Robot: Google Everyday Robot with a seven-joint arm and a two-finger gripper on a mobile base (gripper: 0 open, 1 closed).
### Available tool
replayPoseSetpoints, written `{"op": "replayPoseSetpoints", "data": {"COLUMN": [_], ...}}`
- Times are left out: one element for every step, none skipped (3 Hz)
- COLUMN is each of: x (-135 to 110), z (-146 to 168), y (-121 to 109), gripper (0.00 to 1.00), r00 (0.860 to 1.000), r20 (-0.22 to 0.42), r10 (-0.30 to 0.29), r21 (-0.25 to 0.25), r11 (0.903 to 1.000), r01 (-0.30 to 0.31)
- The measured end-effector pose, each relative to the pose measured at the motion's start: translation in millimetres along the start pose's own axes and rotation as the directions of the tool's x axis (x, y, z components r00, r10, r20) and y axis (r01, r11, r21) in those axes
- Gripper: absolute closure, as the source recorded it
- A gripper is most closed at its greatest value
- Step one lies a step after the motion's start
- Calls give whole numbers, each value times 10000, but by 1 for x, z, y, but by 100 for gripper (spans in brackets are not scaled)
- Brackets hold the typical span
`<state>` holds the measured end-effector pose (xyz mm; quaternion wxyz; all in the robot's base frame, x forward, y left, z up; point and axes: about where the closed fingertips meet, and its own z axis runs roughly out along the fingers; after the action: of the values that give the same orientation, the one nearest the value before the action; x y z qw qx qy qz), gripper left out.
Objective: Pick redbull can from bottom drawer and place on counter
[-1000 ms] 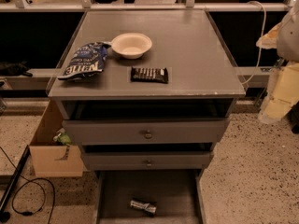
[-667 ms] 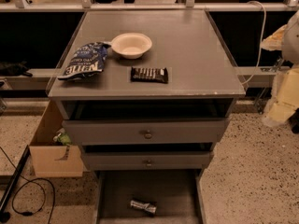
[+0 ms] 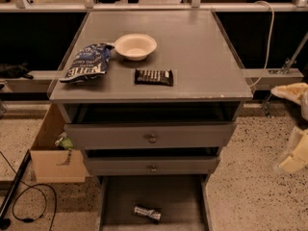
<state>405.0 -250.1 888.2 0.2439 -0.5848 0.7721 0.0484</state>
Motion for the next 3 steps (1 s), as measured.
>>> {"op": "replayPoseSetpoints", "data": {"x": [2, -18, -18], "z": [37, 67, 67], "y": [22, 36, 36], "gripper": [0, 0, 0], "r00": [9846, 9479, 9479], "r20": [1745, 3182, 3182], "r10": [-38, -147, -147], "r21": [-173, -344, -344], "r11": [9998, 9990, 9990], "r01": [69, 270, 270]}}
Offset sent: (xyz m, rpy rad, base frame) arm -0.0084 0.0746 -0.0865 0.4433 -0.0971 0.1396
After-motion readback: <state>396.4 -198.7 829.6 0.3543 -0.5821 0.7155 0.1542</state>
